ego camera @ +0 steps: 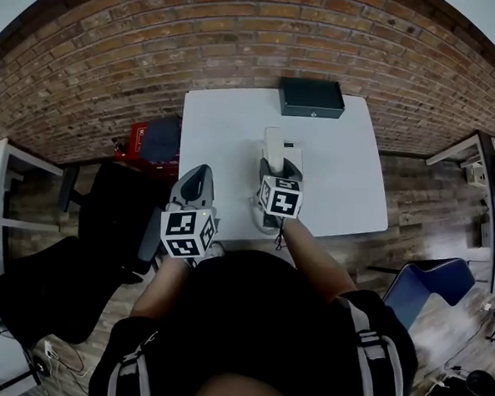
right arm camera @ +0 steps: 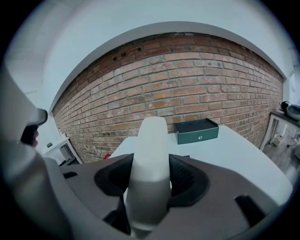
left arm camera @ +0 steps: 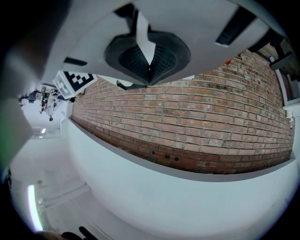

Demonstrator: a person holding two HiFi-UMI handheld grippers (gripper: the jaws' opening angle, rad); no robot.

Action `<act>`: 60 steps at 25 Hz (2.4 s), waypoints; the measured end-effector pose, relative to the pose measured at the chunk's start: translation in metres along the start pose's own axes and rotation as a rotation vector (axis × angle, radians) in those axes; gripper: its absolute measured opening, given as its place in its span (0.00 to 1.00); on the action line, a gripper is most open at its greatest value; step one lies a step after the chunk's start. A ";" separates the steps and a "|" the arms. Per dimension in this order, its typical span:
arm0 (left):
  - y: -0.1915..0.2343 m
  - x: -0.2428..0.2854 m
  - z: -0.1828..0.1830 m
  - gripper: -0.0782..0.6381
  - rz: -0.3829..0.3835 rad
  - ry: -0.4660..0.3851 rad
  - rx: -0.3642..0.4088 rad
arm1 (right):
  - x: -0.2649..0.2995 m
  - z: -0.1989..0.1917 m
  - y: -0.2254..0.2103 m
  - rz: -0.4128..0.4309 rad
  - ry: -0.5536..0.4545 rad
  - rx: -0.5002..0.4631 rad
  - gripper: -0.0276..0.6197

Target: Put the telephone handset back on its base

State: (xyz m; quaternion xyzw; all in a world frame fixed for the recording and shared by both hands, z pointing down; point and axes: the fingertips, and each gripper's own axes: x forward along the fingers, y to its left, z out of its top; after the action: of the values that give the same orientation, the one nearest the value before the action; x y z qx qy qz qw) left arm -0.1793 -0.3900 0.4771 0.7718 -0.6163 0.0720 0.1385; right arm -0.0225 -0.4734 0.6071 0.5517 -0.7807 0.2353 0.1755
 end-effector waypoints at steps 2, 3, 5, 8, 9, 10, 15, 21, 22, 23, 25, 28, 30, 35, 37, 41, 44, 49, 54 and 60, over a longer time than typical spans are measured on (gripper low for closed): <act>0.003 -0.001 -0.002 0.11 0.002 0.005 0.000 | 0.008 -0.009 0.000 -0.016 0.022 -0.015 0.36; 0.004 -0.002 -0.003 0.11 0.004 0.008 -0.001 | 0.012 -0.014 -0.001 -0.023 0.032 -0.020 0.36; 0.006 -0.004 -0.005 0.11 0.008 0.014 -0.001 | 0.018 -0.024 -0.002 -0.035 0.051 -0.020 0.36; 0.008 -0.008 -0.008 0.11 0.014 0.021 0.001 | 0.025 -0.039 -0.005 -0.052 0.075 -0.017 0.36; 0.009 -0.009 -0.009 0.11 0.016 0.023 0.001 | 0.027 -0.044 -0.006 -0.057 0.082 -0.020 0.36; 0.010 -0.010 -0.009 0.11 0.018 0.024 0.001 | 0.030 -0.048 -0.007 -0.060 0.089 -0.022 0.36; 0.011 -0.015 -0.009 0.11 0.030 0.023 0.003 | 0.039 -0.064 -0.012 -0.075 0.128 -0.037 0.36; 0.015 -0.018 -0.013 0.11 0.048 0.031 -0.004 | 0.049 -0.082 -0.014 -0.081 0.174 -0.040 0.36; 0.015 -0.018 -0.013 0.11 0.050 0.032 -0.004 | 0.047 -0.082 -0.015 -0.089 0.182 -0.036 0.36; 0.015 -0.019 -0.014 0.11 0.052 0.032 -0.004 | 0.046 -0.082 -0.016 -0.096 0.190 -0.032 0.36; 0.015 -0.020 -0.015 0.11 0.056 0.033 -0.004 | 0.049 -0.085 -0.017 -0.104 0.197 -0.023 0.36; 0.016 -0.021 -0.015 0.11 0.063 0.034 -0.003 | 0.060 -0.092 -0.021 -0.118 0.185 -0.036 0.35; 0.017 -0.023 -0.016 0.11 0.068 0.036 -0.004 | 0.063 -0.091 -0.022 -0.129 0.179 -0.057 0.36; 0.019 -0.027 -0.018 0.11 0.078 0.037 -0.006 | 0.059 -0.099 -0.012 -0.115 0.229 -0.023 0.36; 0.019 -0.028 -0.018 0.11 0.079 0.039 -0.006 | 0.059 -0.100 -0.012 -0.121 0.231 -0.024 0.36; 0.019 -0.030 -0.018 0.11 0.078 0.038 -0.002 | 0.062 -0.099 -0.011 -0.130 0.218 -0.040 0.36; 0.018 -0.031 -0.018 0.11 0.076 0.036 -0.003 | 0.062 -0.100 -0.012 -0.144 0.216 -0.050 0.36; 0.018 -0.031 -0.022 0.11 0.072 0.040 -0.011 | 0.064 -0.101 -0.009 -0.138 0.214 -0.062 0.36; 0.015 -0.029 -0.025 0.11 0.059 0.046 -0.016 | 0.062 -0.090 -0.007 -0.082 0.127 -0.043 0.39; 0.012 -0.021 -0.025 0.11 0.043 0.049 -0.027 | 0.027 -0.041 -0.011 0.005 -0.082 0.044 0.40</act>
State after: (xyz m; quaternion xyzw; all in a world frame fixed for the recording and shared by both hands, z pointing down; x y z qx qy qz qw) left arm -0.1943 -0.3654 0.4969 0.7544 -0.6301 0.0856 0.1626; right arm -0.0204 -0.4743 0.6569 0.5626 -0.7832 0.2301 0.1304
